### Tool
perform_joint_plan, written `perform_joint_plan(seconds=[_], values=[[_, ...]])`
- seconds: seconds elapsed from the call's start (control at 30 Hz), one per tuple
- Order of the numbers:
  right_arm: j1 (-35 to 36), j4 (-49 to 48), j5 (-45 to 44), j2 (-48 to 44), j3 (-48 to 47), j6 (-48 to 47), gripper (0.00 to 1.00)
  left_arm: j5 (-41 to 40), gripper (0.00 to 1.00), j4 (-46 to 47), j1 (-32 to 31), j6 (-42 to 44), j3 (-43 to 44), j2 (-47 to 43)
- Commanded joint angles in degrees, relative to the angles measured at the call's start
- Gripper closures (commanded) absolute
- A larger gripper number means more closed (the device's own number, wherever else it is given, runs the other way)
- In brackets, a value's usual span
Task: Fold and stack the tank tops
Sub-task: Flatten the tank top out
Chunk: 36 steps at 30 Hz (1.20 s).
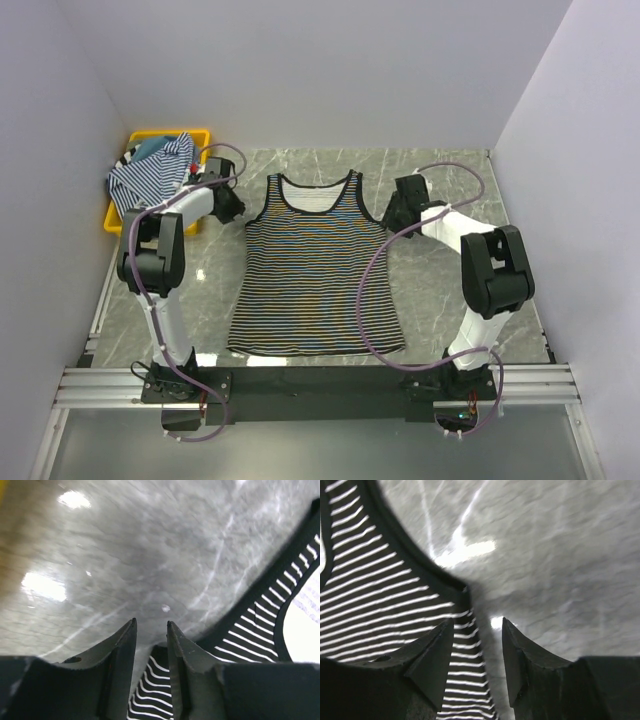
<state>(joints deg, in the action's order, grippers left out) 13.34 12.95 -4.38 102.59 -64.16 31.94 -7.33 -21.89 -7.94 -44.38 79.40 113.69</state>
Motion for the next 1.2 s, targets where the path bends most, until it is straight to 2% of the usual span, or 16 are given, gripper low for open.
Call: perform_joint_plan(seconds=[0.0,0.07,0.13,0.17,0.23,0.3,0.33,0.43,0.7,0.73,0.8,0.83,0.9,0.93,1.07,1.17], values=[[1.2,-2.5,0.8,-0.6,0.7,1.5,0.50,1.1,0.64,0.7,0.8,0.4,-0.5,-5.0],[1.7,-2.2,0.3,0.3,-0.3,1.6,0.50,1.7,0.64,1.0,1.0,0.3,-1.0,-5.4],[2.0,-1.2,-0.2,1.7,-1.8,1.5,0.54,2.6,0.65,1.1,1.0,0.3,-1.1,-5.7],[2.1,0.1,-0.4,3.1,-3.3,1.5,0.63,3.0,0.65,1.1,1.0,0.3,-1.1,-5.6],[2.0,1.2,-1.1,4.6,-4.8,1.1,0.75,3.7,0.65,1.1,1.0,0.2,-1.0,-5.4],[2.0,2.5,-2.5,5.5,-6.2,0.4,0.82,4.0,0.65,0.9,1.0,0.1,-0.6,-5.3],[2.0,3.8,-3.1,6.0,-7.1,0.1,0.91,4.5,0.65,0.9,1.1,0.2,-0.3,-5.2],[1.5,6.5,-4.4,8.1,-11.2,-1.4,1.00,5.6,0.65,0.7,1.1,0.1,0.5,-4.9],[-3.8,13.4,-7.7,16.8,-28.5,-4.8,1.00,8.0,0.65,1.0,1.1,1.4,3.6,-2.5],[-4.5,15.3,-8.0,18.0,-30.5,-5.2,1.00,8.8,0.65,1.1,1.1,1.5,3.9,-2.1],[-5.2,16.9,-7.7,20.9,-35.0,-6.1,0.92,12.2,0.65,2.4,1.1,2.3,4.3,-0.9],[-5.6,17.8,-7.6,21.3,-36.3,-6.5,0.77,13.8,0.62,3.1,1.1,3.0,3.5,-0.8],[-5.6,17.8,-7.6,19.8,-35.3,-6.6,0.61,18.0,0.57,5.2,1.1,3.5,2.5,-1.1],[-5.4,15.8,-7.8,18.3,-33.9,-6.6,0.48,19.4,0.55,7.2,1.1,3.7,2.0,-1.2],[-2.0,14.4,-11.7,8.1,-26.4,-6.6,0.43,24.3,0.49,7.7,1.0,3.7,2.1,0.7],[4.2,13.0,-13.4,0.8,-20.2,-6.5,0.43,24.7,0.53,7.8,1.0,3.2,1.0,1.5]])
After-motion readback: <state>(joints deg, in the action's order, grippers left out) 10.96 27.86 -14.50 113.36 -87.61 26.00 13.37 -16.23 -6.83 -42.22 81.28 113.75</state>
